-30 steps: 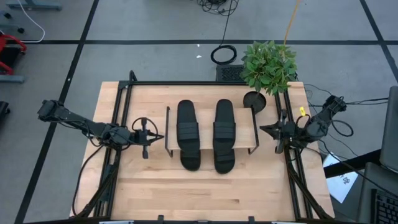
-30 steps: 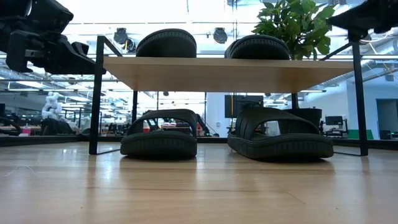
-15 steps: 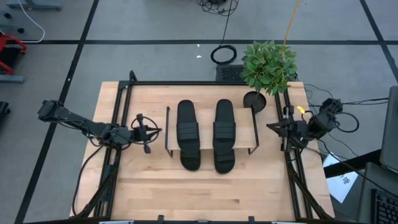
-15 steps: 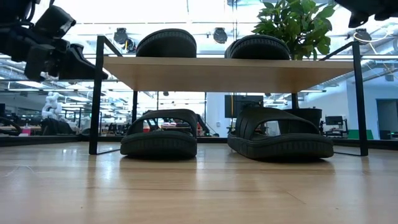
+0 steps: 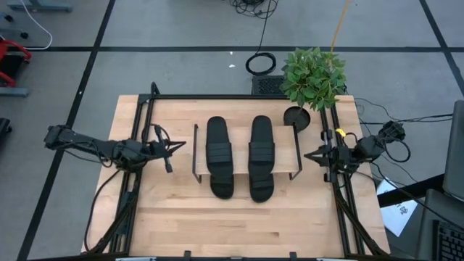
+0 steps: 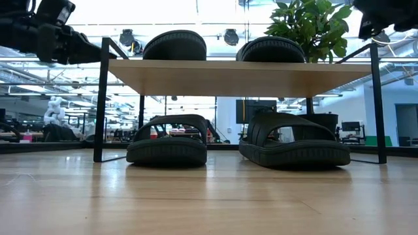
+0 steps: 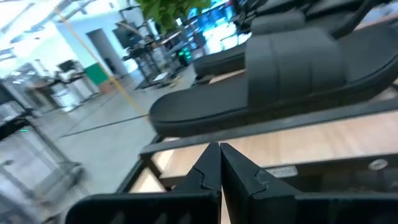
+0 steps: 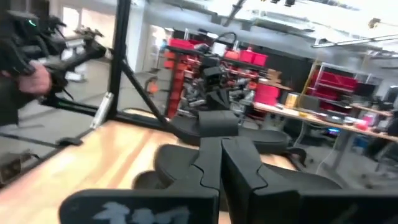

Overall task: Pick and place slides into the shelf
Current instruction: Return to Home Position

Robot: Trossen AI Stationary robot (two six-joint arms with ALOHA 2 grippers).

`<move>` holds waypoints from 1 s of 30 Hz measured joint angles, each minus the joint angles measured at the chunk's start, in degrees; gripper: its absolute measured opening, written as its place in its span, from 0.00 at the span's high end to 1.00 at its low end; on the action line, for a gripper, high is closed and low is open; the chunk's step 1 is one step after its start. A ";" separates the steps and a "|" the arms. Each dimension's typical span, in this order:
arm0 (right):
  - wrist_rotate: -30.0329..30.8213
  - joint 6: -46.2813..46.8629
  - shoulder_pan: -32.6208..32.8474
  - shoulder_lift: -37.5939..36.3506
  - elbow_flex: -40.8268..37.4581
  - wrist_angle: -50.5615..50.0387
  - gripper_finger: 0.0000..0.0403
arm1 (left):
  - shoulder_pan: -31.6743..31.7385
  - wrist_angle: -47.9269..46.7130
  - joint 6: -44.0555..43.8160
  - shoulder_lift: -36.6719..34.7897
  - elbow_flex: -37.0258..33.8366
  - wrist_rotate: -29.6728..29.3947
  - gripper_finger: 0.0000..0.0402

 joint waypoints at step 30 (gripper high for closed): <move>-31.95 13.41 -25.90 0.79 -1.81 0.86 1.00 | 27.26 3.29 -0.80 -5.96 -0.02 38.82 1.00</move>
